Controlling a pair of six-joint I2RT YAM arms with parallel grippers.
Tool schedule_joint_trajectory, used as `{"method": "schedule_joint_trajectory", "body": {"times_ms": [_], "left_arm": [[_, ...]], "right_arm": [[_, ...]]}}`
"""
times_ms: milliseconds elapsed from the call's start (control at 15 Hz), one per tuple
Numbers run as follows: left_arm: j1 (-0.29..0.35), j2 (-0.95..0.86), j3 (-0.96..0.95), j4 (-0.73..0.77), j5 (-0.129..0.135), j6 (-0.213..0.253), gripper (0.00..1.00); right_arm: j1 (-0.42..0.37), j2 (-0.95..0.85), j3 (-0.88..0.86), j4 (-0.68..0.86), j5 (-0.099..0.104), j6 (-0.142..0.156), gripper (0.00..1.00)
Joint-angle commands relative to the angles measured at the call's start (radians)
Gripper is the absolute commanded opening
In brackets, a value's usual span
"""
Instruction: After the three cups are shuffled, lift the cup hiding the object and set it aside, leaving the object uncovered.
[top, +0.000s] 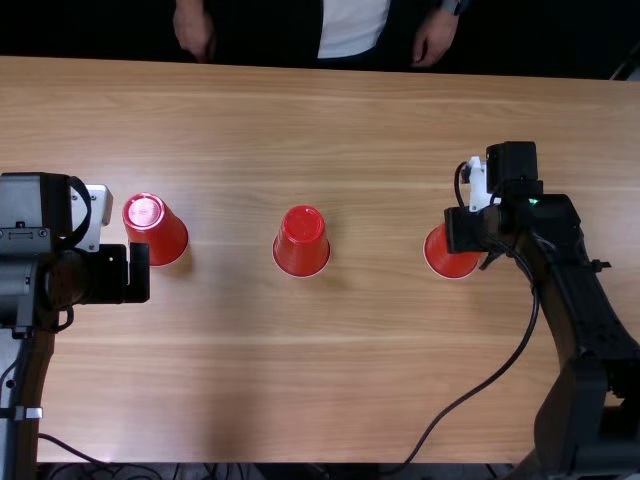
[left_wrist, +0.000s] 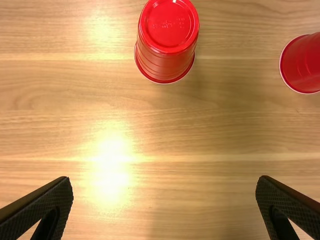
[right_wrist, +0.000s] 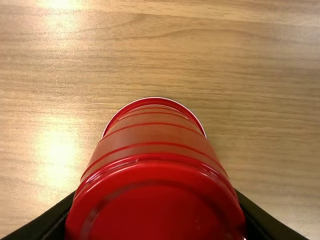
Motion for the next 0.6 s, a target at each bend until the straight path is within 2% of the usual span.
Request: {"method": "schedule_joint_trajectory", "body": {"times_ms": [0, 267, 333, 533], "left_arm": [[0.005, -0.004, 0.022, 0.0, 0.01, 0.008, 1.0], [0.005, -0.006, 0.021, -0.002, 0.01, 0.01, 1.0], [0.005, -0.006, 0.021, -0.002, 0.01, 0.01, 1.0], [0.003, -0.006, 0.021, 0.0, 0.012, 0.012, 1.0]], "right_arm": [[0.004, -0.113, 0.016, 0.001, -0.023, 0.055, 0.0], [-0.002, -0.17, 0.027, 0.001, -0.023, 0.061, 0.0], [-0.02, -0.196, 0.028, 0.003, -0.021, 0.061, 0.0], [-0.14, -0.243, 0.018, 0.001, -0.016, 0.05, 0.0]]}}
